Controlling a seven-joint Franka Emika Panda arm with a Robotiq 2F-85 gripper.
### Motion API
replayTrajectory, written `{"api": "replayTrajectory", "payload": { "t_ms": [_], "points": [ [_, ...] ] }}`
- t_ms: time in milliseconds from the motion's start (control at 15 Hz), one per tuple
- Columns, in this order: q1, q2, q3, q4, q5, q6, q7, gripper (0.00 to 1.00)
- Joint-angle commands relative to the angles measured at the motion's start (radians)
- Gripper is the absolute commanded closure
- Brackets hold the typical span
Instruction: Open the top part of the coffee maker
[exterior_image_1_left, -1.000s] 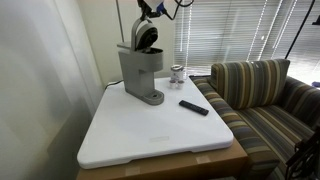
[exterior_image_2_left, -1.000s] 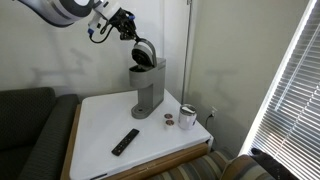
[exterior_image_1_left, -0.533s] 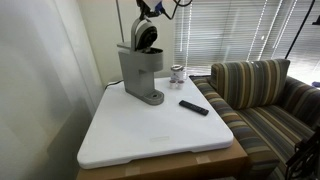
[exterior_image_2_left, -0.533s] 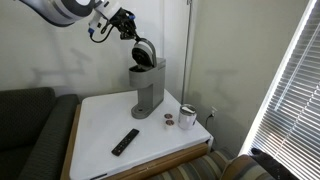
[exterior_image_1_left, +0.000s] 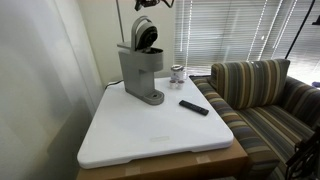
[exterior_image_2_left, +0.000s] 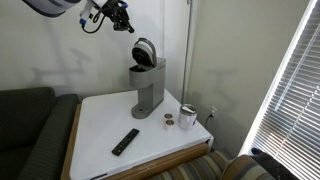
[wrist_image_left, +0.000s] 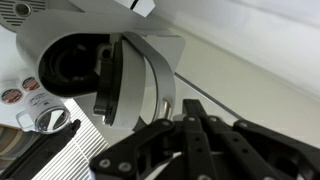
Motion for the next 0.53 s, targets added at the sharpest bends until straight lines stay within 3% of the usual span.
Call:
{"api": "replayTrajectory", "payload": {
  "t_ms": [0, 133, 333, 467],
  "points": [
    [0.035, -0.159, 0.012, -0.124, -0.132, -0.022, -0.007, 1.00],
    [0.030, -0.250, 0.050, -0.195, -0.183, 0.001, -0.035, 1.00],
    [0.086, -0.347, 0.018, -0.297, -0.190, -0.005, -0.103, 1.00],
    [0.114, -0.397, -0.007, -0.350, -0.232, 0.007, -0.119, 0.74]
  ]
}}
